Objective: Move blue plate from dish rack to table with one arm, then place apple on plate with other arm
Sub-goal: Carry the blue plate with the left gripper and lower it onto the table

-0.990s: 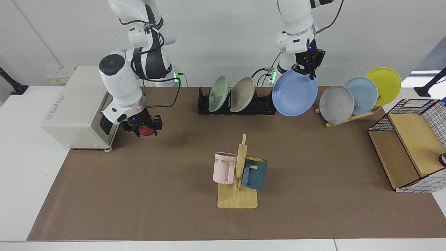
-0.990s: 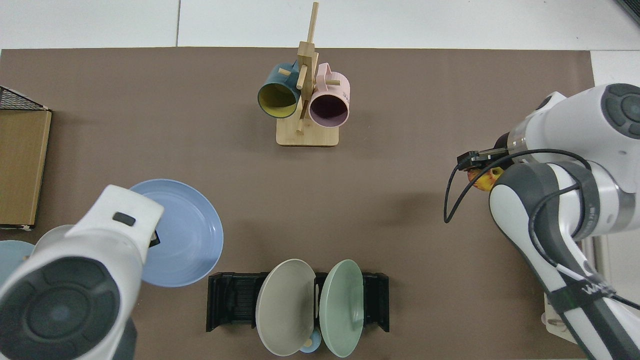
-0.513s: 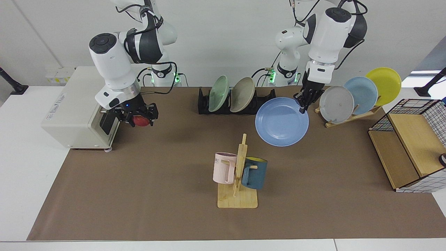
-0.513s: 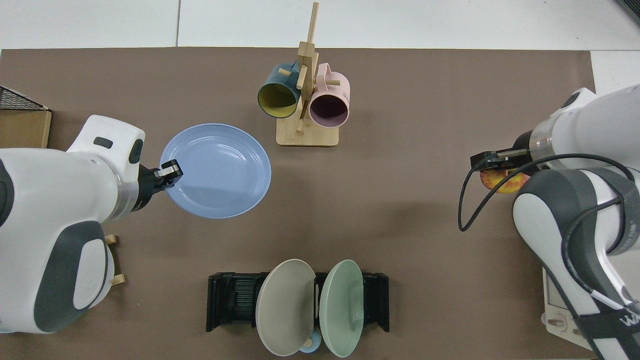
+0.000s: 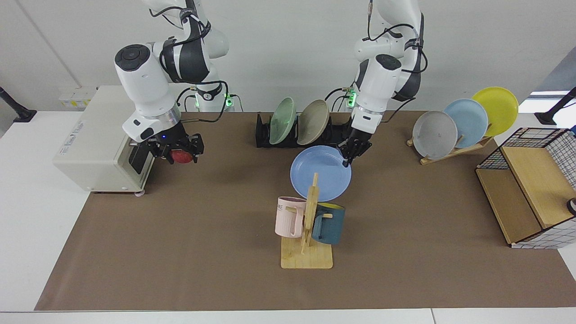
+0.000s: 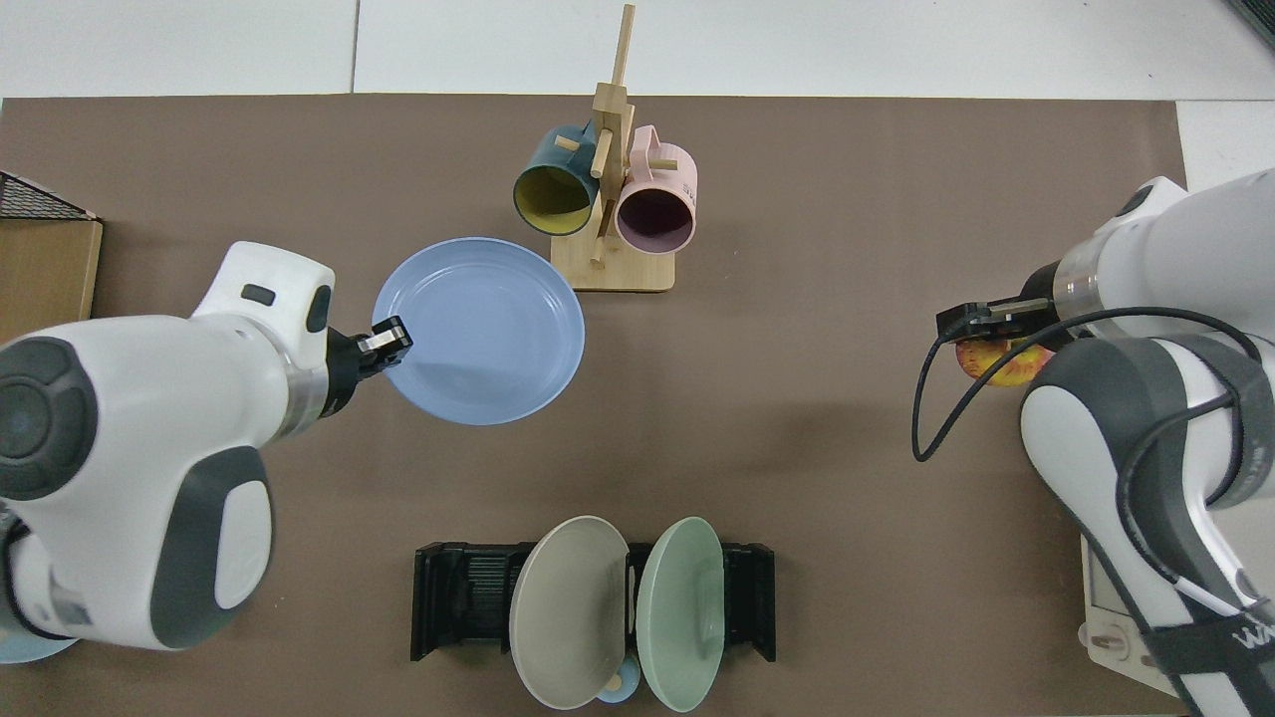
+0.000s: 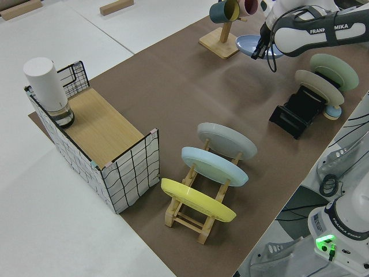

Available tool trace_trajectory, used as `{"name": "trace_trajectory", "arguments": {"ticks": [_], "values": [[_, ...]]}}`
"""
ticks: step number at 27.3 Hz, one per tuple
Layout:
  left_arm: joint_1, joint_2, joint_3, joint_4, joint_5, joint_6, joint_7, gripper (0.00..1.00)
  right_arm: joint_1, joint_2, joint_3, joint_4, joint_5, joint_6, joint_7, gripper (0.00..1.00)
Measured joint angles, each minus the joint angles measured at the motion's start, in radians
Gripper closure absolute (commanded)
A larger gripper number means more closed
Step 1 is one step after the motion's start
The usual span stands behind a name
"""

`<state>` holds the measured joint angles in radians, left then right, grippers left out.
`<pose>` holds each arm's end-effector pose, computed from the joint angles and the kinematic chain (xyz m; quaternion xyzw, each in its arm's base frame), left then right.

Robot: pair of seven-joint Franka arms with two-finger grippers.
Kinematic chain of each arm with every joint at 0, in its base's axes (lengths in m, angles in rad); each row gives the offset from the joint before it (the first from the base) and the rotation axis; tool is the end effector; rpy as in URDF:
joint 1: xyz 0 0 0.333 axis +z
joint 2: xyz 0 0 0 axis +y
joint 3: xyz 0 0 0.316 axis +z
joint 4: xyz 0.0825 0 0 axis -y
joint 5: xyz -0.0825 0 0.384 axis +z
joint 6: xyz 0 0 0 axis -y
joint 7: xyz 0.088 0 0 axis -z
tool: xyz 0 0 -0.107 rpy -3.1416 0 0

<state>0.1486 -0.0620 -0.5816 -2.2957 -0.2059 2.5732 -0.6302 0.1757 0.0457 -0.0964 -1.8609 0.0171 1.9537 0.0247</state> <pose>0.4865 -0.2234 0.4050 0.9702 0.1704 0.1153 0.1281 0.5775 0.0478 0.4936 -0.9994 -0.0244 -0.0233 0.0070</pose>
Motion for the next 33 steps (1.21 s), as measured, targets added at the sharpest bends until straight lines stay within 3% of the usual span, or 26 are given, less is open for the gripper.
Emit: {"name": "trace_trajectory", "arguments": {"ticks": [11,26,27,29,32,33], "values": [[-0.048,0.052,-0.004,-0.087,0.0,0.102,0.0,1.0,0.0,0.0,0.0,0.0,0.0,0.0,0.0,1.0],[-0.079,0.068,-0.006,-0.13,0.0,0.123,0.025,1.0,0.0,0.0,0.0,0.0,0.0,0.0,0.0,1.0],[-0.079,0.068,-0.006,-0.13,0.0,0.123,0.028,0.93,0.0,0.0,0.0,0.0,0.0,0.0,0.0,1.0],[-0.079,0.068,-0.006,-0.131,0.0,0.123,0.037,0.47,0.0,0.0,0.0,0.0,0.0,0.0,0.0,1.0],[-0.079,0.071,-0.006,-0.131,0.0,0.122,0.06,0.09,0.0,0.0,0.0,0.0,0.0,0.0,0.0,1.0],[-0.079,0.073,-0.006,-0.131,0.0,0.122,0.065,0.08,0.0,0.0,0.0,0.0,0.0,0.0,0.0,1.0]]}}
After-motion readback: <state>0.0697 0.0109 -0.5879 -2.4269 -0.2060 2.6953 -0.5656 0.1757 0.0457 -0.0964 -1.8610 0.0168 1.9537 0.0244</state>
